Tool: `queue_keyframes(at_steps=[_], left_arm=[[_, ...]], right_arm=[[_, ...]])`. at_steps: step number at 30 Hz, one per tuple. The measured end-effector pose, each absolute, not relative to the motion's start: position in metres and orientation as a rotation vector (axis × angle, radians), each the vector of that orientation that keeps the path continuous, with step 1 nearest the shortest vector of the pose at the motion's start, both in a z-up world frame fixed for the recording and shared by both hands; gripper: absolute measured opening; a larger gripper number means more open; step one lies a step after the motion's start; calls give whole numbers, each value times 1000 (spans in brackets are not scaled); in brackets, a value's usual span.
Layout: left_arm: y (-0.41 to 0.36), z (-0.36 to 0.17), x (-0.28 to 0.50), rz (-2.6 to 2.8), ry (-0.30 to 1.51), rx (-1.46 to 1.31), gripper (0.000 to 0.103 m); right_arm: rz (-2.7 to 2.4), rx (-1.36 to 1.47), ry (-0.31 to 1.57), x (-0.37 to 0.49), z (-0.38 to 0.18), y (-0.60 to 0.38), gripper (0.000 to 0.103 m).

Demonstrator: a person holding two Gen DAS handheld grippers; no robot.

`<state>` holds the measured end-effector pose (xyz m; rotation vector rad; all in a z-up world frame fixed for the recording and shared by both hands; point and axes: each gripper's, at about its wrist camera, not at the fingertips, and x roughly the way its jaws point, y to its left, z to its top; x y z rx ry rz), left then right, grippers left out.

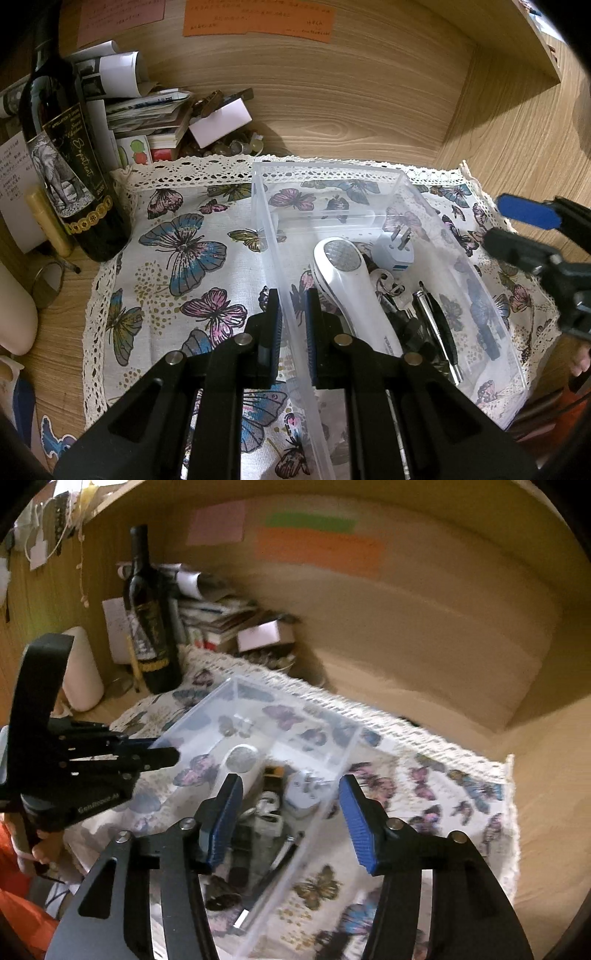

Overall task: Organize rigid objects
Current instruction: 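Grasp the black USB dongle with the right tool and lift it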

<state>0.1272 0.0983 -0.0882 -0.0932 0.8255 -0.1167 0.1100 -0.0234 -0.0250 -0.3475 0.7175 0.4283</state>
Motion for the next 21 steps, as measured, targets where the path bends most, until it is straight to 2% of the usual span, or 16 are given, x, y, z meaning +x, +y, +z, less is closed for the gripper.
queue_keyframes(at_steps=[10, 21], left_arm=[[98, -88, 127, -118, 826, -93, 10], [99, -89, 127, -115, 828, -90, 10]], right_arm=[[297, -262, 742, 100, -27, -75, 51], [259, -137, 951, 88, -98, -107, 51]])
